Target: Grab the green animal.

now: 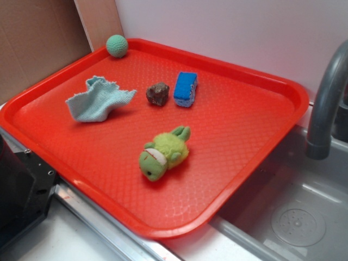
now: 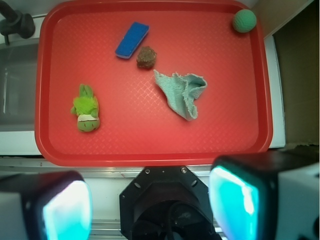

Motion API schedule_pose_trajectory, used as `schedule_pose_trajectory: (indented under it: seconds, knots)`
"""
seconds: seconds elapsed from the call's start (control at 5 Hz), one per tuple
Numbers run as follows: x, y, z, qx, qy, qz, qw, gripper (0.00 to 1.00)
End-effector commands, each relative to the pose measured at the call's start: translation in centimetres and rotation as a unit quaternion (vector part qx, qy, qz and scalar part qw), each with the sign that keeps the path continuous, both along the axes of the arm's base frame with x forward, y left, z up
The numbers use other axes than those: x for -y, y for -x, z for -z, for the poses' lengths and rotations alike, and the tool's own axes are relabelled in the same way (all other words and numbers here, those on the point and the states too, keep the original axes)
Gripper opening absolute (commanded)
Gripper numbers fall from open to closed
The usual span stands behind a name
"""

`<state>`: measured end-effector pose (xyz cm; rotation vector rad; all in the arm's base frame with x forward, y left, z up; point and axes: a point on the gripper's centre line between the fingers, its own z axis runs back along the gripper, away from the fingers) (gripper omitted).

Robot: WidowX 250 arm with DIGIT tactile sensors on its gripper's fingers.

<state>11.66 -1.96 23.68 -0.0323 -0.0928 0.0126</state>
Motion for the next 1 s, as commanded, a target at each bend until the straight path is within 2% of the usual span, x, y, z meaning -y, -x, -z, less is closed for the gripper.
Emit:
schedule_pose_trajectory:
  seconds: [0.0, 0.2, 0.4, 0.8]
  knots:
    - [0.0, 0.0, 0.0, 0.000, 0.000, 0.000, 1.000, 1.00]
    - [4.5, -2.2, 5.0, -0.004, 0.029, -0.084, 0.996, 1.00]
    - [6.4, -4.0, 8.6, 0.032, 0.153, -0.169, 0.973, 1.00]
    - [6.4, -4.0, 8.6, 0.032, 0.153, -0.169, 0.973, 1.00]
